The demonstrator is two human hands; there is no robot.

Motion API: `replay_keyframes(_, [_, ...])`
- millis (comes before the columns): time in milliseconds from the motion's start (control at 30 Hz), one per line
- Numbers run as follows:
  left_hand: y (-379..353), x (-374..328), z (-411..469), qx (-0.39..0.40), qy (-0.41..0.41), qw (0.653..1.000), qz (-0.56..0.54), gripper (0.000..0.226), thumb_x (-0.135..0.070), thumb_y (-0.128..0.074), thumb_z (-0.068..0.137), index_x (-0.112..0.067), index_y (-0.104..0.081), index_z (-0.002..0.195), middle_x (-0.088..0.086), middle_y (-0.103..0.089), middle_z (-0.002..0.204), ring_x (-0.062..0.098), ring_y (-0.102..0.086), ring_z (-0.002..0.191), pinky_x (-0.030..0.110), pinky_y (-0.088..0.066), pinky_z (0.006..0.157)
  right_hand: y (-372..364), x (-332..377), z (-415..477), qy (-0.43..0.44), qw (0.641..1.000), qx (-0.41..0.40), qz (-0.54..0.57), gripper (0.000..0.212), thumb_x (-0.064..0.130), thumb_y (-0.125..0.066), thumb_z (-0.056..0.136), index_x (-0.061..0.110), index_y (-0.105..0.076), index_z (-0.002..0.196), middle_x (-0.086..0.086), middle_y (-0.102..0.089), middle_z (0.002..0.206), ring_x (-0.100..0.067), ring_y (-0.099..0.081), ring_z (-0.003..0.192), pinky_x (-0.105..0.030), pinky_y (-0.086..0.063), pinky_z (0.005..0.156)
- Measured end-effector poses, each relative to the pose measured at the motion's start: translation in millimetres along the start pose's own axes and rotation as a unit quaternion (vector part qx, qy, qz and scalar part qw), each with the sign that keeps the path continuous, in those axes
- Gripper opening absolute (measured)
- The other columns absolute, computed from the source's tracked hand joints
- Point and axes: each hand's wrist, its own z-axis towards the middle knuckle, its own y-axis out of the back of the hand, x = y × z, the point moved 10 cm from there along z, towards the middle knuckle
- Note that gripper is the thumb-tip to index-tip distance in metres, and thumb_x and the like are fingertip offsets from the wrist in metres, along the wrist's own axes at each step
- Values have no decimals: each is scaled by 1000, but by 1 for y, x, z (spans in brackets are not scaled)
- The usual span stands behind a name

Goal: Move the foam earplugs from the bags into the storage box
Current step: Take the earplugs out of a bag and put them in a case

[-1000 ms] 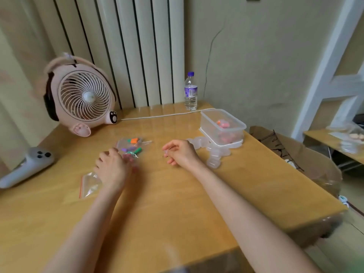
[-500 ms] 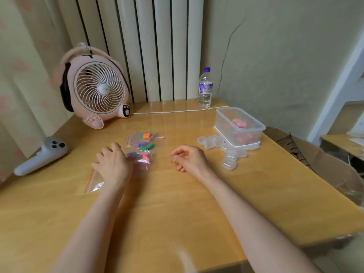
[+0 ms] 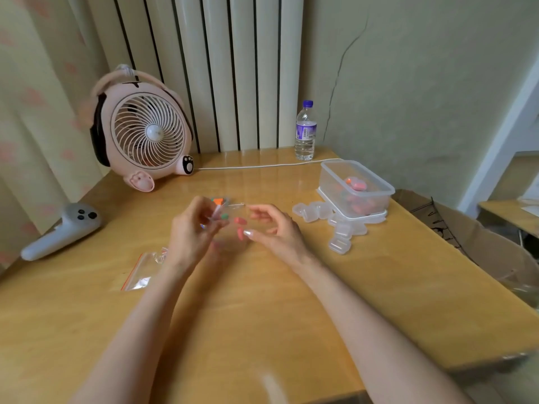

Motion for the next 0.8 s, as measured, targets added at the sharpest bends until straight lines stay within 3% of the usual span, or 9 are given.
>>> replay_keyframes(67, [-25, -20, -8, 82, -19, 993, -77, 26, -7, -75, 74, -10, -53, 88, 1, -59, 76, 14, -52, 64, 26, -44, 62, 0, 10, 0, 25, 999, 14, 24, 40, 26, -74, 73, 27, -61, 111, 6, -66, 106, -5, -57, 102, -12, -41, 84])
replay_keyframes(133, [-43, -29, -15, 127, -5, 984, -128, 31, -5, -78, 71, -13, -54, 89, -1, -59, 77, 9, -54, 69, 22, -44, 68, 3, 11, -1, 6, 994, 9, 108, 21, 8, -72, 79, 17, -64, 96, -6, -66, 87, -7, -65, 77, -18, -51, 70])
replay_keyframes(200, [-50, -27, -18, 136, 41, 971, -190, 34, -3, -78, 69, -14, -54, 90, 2, -61, 81, 11, -56, 77, 26, -46, 77, 9, 9, -3, -22, 986, -11, 164, 13, -3, -66, 81, 8, -60, 82, -12, -61, 73, -11, -65, 58, -23, -52, 51])
replay_keyframes(267, [-45, -20, -17, 104, 91, 961, -238, 32, -2, -75, 71, -15, -56, 93, 2, -65, 82, 12, -60, 78, 28, -48, 79, 12, 4, -4, -53, 980, -20, 192, 14, -5, -63, 83, 5, -57, 75, -14, -59, 69, -19, -61, 51, -28, -51, 42])
replay_keyframes(367, [-39, -9, -18, 64, 160, 930, -324, 22, -1, -67, 79, -12, -56, 96, -3, -71, 69, 7, -66, 61, 15, -47, 54, 15, 3, -5, -71, 976, -11, 206, 12, -7, -58, 86, 0, -54, 76, -18, -54, 66, -22, -46, 34, -27, -43, 33])
replay_keyframes(433, [-39, -5, -20, 65, 190, 913, -355, 20, 2, -65, 80, -10, -57, 94, -4, -71, 63, 5, -66, 57, 16, -51, 51, 12, 4, -6, -71, 971, 5, 228, 8, -7, -56, 87, -3, -55, 81, -19, -55, 65, -23, -41, 28, -31, -44, 32])
replay_keyframes(700, [-44, -5, -24, 84, 218, 894, -382, 23, 3, -66, 77, -8, -57, 94, 2, -72, 67, 12, -70, 63, 20, -55, 58, 10, 2, -8, -92, 960, 17, 263, 8, -7, -56, 87, -2, -53, 81, -12, -63, 59, -32, -50, 48, -27, -44, 36])
replay_keyframes(800, [-43, -1, -24, 83, 229, 892, -381, 24, 5, -68, 74, -6, -56, 91, 4, -71, 63, 13, -68, 57, 22, -55, 56, 8, 3, -8, -96, 966, 22, 240, 8, -4, -60, 85, 3, -56, 84, -11, -61, 69, -28, -58, 56, -32, -46, 49])
